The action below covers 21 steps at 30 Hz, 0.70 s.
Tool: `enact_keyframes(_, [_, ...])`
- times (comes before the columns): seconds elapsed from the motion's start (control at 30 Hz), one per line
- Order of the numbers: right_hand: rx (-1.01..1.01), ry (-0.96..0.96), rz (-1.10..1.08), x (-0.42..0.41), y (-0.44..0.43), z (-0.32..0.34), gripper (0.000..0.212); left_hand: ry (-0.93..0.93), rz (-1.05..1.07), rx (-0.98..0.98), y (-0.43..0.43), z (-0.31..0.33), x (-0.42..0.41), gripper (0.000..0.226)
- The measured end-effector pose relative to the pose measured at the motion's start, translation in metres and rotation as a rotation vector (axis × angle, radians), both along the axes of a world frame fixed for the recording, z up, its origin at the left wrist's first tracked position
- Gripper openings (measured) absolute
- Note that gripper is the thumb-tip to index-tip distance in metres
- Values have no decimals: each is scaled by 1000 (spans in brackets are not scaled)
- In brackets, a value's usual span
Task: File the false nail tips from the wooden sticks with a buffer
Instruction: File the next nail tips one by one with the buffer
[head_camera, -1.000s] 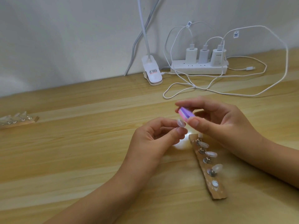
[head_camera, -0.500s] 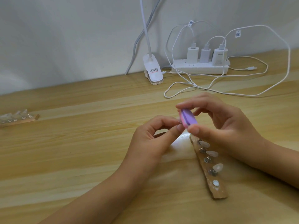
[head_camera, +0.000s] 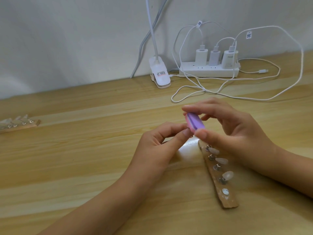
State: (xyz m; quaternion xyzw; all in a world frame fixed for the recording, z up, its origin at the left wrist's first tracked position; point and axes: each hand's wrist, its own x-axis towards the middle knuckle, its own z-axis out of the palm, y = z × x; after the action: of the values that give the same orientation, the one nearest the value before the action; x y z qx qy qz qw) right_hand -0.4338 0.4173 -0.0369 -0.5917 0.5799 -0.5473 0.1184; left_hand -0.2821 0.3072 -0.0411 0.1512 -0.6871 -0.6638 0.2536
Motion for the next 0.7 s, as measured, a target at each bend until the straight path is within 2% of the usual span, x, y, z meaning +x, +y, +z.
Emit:
enact_keyframes(0.07, [-22,75,4,3,0,-1,42,-12,10,-5,-1,-1,0,22])
enact_keyframes(0.17, [-21,84,-83,1,-1,-1,42,-16,24,20,-2,-2,0,18])
enact_keyframes(0.3, [-69,257,-122,4,2,-1,43,-7,-9,-23,-1,-2,0,13])
enact_keyframes(0.7, [-80,241,-159,1,0,-1,41,13,-12,-16,-2,-5,0,18])
